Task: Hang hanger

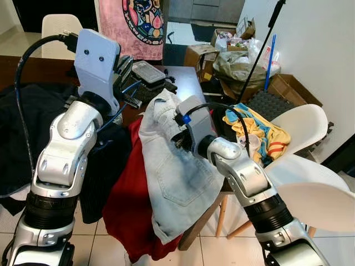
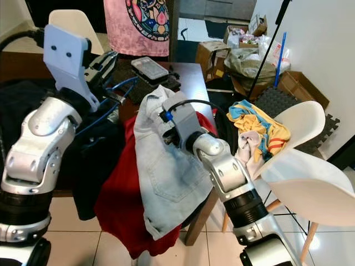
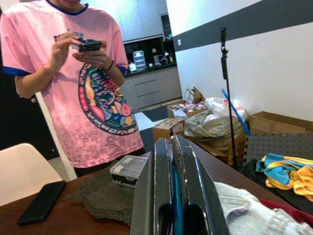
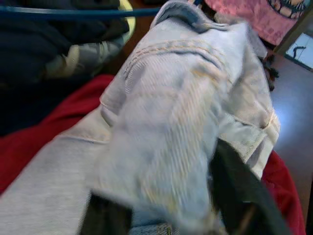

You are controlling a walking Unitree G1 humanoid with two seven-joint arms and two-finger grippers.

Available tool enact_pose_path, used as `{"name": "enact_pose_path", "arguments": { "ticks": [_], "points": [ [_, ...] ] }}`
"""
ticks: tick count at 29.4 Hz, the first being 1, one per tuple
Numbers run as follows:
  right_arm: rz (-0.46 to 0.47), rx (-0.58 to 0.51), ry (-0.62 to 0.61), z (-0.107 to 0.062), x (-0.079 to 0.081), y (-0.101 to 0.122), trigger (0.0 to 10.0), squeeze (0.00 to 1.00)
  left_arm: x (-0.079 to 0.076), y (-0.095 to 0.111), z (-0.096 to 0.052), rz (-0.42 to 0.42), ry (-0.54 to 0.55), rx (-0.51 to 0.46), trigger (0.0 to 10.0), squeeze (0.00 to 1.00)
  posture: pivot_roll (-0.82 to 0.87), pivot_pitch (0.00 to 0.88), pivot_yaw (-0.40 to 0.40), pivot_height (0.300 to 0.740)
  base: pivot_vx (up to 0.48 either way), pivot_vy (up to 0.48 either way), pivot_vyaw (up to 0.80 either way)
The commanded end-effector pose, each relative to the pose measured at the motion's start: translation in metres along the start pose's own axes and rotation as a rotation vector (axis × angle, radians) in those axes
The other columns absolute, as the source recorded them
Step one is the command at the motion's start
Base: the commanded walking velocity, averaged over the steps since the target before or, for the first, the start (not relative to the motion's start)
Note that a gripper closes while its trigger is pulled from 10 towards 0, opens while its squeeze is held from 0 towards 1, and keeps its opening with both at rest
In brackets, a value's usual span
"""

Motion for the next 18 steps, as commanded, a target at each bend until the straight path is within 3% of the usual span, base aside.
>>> {"name": "enact_pose_path", "arguments": {
  "ticks": [1,7,10,14,18],
  "points": [
    [0.029,-0.007,-0.009,-0.007,-0.01,0.002,10.0,1.0,0.011,0.001,0.0,0.041,0.028,-0.001,10.0,0.0,0.18,0.119,-0.088,0.74,0.0,0.0,0.0],
    [0.04,-0.025,-0.013,-0.015,-0.02,0.006,10.0,1.0,0.025,0.003,0.001,0.09,0.07,-0.005,10.0,0.0,0.18,0.12,-0.09,0.74,0.0,0.0,0.0],
    [0.028,-0.037,-0.045,-0.025,-0.037,0.01,10.0,1.0,0.039,0.004,0.002,0.142,0.106,-0.011,10.0,0.0,0.17,0.118,-0.092,0.74,0.0,0.0,0.0],
    [0.015,-0.08,-0.07,-0.037,-0.053,0.023,10.0,1.0,0.05,0.011,0.005,0.148,0.116,-0.037,10.0,0.0,0.17,0.118,-0.091,0.74,0.0,0.0,0.0],
    [0.018,-0.103,-0.07,-0.041,-0.057,0.03,10.0,1.0,0.053,0.015,0.007,0.149,0.113,-0.052,10.0,0.0,0.17,0.116,-0.089,0.74,0.0,0.0,0.0]
  ]
}}
Point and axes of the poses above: a point about 5 cm out from each wrist's last joint towards the gripper, its own z axis pointing out of the wrist towards the gripper, its own y axis along the axis of the wrist's last joint, x = y × z, the point moved 3 cm from there along z, pointing out of the wrist towards the gripper, and after that the axes turned 10 degrees about z, right-handed, at the moved point
